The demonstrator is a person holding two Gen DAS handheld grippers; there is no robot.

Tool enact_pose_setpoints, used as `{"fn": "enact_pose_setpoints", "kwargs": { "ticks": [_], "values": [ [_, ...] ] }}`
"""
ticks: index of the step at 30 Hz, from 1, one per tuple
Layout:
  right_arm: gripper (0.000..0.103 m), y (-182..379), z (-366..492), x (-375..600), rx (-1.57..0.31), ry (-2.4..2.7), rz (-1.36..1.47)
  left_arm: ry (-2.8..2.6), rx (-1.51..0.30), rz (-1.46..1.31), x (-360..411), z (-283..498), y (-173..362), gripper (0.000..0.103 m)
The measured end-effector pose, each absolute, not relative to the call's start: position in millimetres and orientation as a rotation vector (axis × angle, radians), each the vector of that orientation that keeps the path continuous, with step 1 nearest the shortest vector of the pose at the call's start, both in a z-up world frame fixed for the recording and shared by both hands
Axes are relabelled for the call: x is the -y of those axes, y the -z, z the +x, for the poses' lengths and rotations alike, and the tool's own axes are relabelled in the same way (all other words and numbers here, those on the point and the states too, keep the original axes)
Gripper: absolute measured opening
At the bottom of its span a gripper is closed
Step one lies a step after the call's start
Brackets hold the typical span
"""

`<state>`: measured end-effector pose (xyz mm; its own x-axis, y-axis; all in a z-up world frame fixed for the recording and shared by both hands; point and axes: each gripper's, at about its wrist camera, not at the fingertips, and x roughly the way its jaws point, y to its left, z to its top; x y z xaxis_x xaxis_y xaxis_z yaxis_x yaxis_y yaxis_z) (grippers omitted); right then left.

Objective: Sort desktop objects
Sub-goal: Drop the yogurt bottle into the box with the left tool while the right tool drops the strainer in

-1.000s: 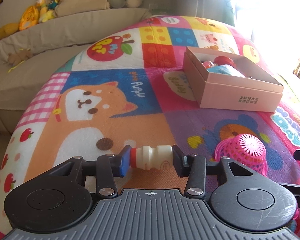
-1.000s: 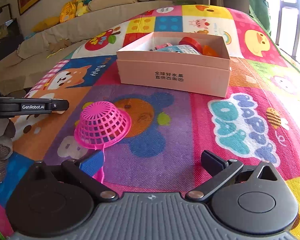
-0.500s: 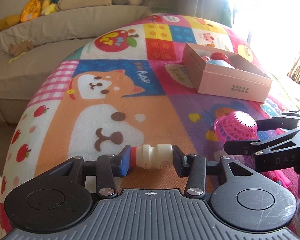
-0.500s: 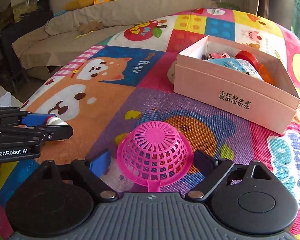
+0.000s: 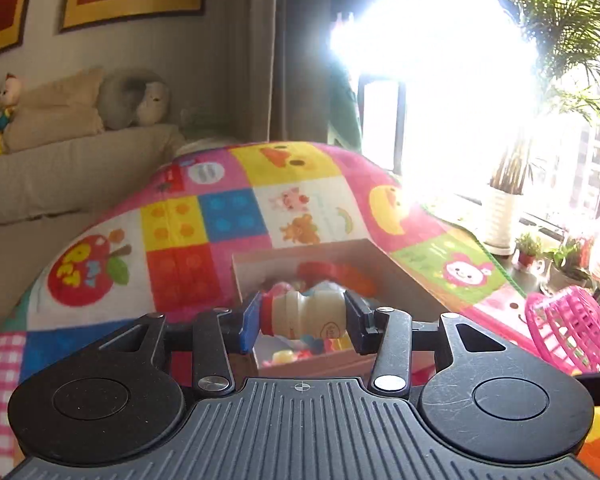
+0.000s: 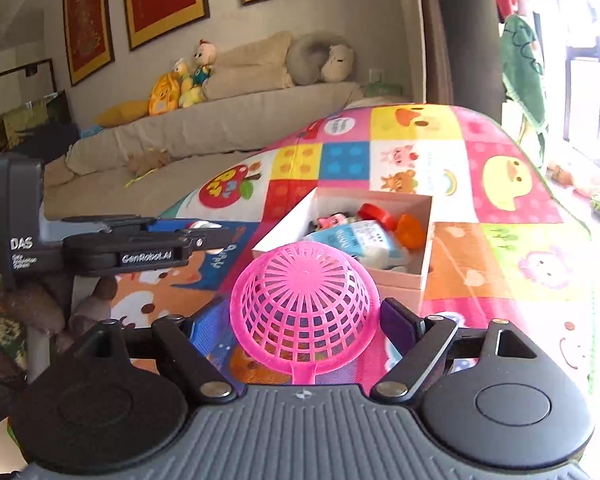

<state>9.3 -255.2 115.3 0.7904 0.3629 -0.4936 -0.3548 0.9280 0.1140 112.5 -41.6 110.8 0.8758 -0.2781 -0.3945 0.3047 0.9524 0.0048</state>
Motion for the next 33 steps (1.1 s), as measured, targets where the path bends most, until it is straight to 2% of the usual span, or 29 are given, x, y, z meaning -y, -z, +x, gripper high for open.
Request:
{"fn": "enact_pose_setpoints", "kwargs": {
  "ticks": [2, 4, 6, 15, 21, 25, 30, 33],
  "values": [
    [0.083, -110.7, 12.1, 265.2, -0.541, -0.348, 0.022, 0.308, -0.394, 0.066, 53.5, 138.4, -114.7, 0.049],
    [0.083, -102.7, 16.5, 272.4, -0.571, -0.325, 0.040, 0.281, -0.398, 0.054, 59.3, 159.1, -114.9, 0.063],
    [0.083, -94.8, 18.5, 278.0, -0.590, -0.303, 0.046, 0.247, -0.415, 0.037, 55.6, 166.3, -111.2, 0.066],
    [0.083, -77.7, 50.4, 287.5, -0.655, -0.296, 0.136, 0.171, -0.583, 0.047, 16.8, 116.7, -61.4, 0.097],
    [0.083, -108.4, 125.7, 273.5, -0.624, -0.281, 0.186, 0.222, -0.706, 0.058, 22.2, 88.5, -39.0, 0.102],
    [0.083, -119.8, 198.5, 258.9, -0.634, -0.232, 0.228, 0.275, -0.704, 0.050, 26.5, 72.9, -39.5, 0.103],
    [0.083, -106.5, 259.3, 234.1, -0.622, -0.132, 0.161, 0.252, -0.691, 0.039, 15.3, 63.0, -37.4, 0.103],
    [0.083, -84.1, 276.5, 222.7, -0.679, -0.117, 0.107, 0.219, -0.714, 0.013, 1.3, 63.7, -30.6, 0.103]
  ]
}}
